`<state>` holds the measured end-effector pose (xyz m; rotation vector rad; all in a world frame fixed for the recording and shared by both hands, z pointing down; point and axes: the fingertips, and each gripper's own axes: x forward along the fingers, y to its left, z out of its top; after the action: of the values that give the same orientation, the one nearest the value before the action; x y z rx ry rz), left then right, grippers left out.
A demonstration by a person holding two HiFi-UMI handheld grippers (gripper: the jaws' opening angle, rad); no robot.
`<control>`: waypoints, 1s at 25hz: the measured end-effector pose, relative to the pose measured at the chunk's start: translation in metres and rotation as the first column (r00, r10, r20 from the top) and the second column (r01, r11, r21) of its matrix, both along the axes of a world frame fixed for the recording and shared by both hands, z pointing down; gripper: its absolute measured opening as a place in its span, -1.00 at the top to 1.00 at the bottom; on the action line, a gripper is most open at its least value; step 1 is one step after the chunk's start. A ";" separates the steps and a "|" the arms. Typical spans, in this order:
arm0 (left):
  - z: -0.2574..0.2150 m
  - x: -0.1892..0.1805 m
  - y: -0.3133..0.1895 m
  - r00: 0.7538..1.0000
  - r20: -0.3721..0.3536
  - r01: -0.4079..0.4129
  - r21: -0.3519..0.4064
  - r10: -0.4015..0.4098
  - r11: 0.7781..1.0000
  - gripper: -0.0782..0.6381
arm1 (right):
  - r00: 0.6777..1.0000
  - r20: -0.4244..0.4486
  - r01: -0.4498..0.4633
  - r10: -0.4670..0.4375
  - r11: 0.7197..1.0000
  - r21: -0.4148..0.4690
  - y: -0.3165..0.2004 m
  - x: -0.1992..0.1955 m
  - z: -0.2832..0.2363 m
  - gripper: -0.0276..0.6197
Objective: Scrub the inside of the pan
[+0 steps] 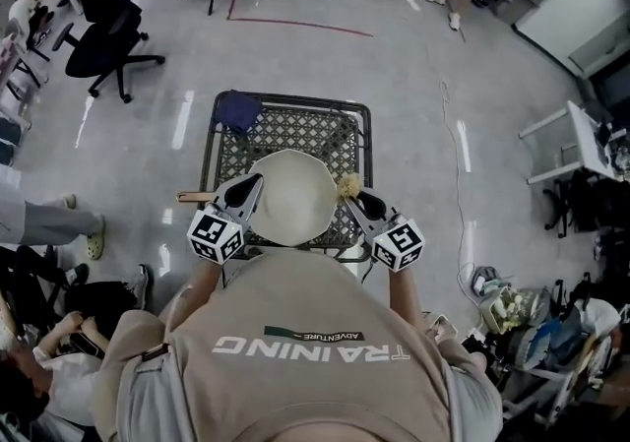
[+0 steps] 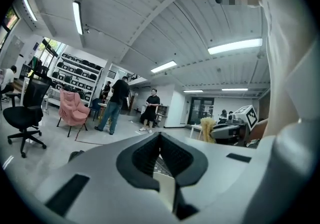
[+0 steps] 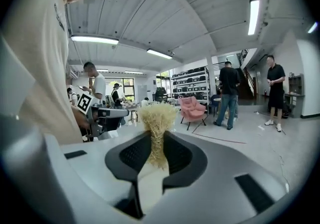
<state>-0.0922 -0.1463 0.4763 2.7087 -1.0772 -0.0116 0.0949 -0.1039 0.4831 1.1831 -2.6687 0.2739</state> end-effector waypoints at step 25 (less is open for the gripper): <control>0.000 -0.007 0.008 0.992 0.093 0.089 -0.014 -0.088 0.996 0.73 | 0.938 -0.344 -0.167 -0.048 0.808 -0.566 0.066 0.081 0.295 0.64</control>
<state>-0.0988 -0.1380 0.4760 2.6669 -1.2169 0.1098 0.1755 -0.0380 0.7783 0.9922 -2.0125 0.7670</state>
